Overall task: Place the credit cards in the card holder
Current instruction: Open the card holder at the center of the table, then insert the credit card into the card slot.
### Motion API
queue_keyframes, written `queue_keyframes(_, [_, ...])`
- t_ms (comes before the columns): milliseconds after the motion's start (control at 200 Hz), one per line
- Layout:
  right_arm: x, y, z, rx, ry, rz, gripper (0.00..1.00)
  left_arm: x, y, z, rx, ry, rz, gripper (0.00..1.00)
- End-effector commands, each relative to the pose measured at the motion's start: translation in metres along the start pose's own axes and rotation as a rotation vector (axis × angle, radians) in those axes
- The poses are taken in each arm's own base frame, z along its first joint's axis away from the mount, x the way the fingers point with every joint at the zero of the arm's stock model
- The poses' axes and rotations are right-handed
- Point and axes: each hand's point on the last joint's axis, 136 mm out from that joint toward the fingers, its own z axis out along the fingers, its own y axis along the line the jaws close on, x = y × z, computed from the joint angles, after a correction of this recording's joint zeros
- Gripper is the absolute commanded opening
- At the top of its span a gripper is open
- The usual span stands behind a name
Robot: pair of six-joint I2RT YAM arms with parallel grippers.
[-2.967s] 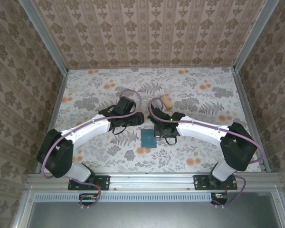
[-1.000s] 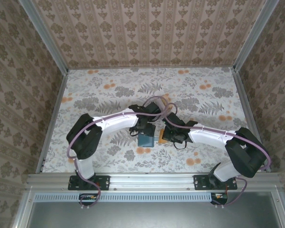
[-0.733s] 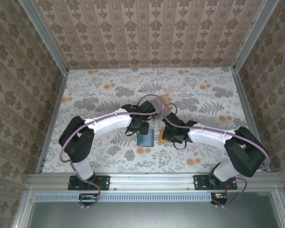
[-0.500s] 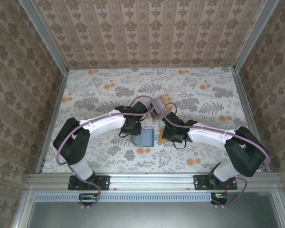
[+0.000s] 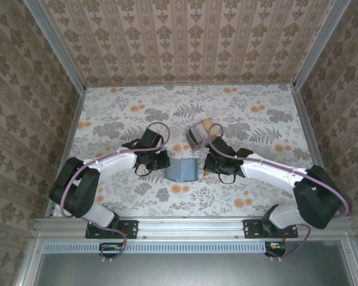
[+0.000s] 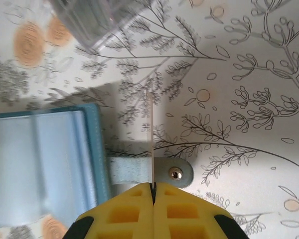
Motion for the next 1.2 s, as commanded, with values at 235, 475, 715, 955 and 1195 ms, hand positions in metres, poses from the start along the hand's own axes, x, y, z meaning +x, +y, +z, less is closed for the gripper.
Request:
queue_keyframes(235, [-0.023,0.037,-0.048,-0.171,-0.088,-0.009,0.00,-0.010,-0.032,-0.002,0.183,-0.054,-0.061,0.12])
queue_keyframes(475, [-0.003,0.086,-0.028,-0.388,0.050,-0.051,0.00,-0.003,-0.023,0.010,0.171,-0.039,-0.091,0.09])
queue_keyframes(715, [0.027,0.063,0.031,-0.234,0.165,-0.038,0.00,0.003,-0.008,0.018,0.122,-0.032,-0.099,0.13])
queue_keyframes(955, [0.030,0.053,0.037,-0.217,0.152,-0.047,0.00,0.009,0.010,0.021,0.028,-0.015,-0.067,0.37])
queue_keyframes(1195, [0.028,0.067,0.031,-0.258,0.158,-0.076,0.00,0.006,0.007,0.017,0.025,-0.026,-0.040,0.46])
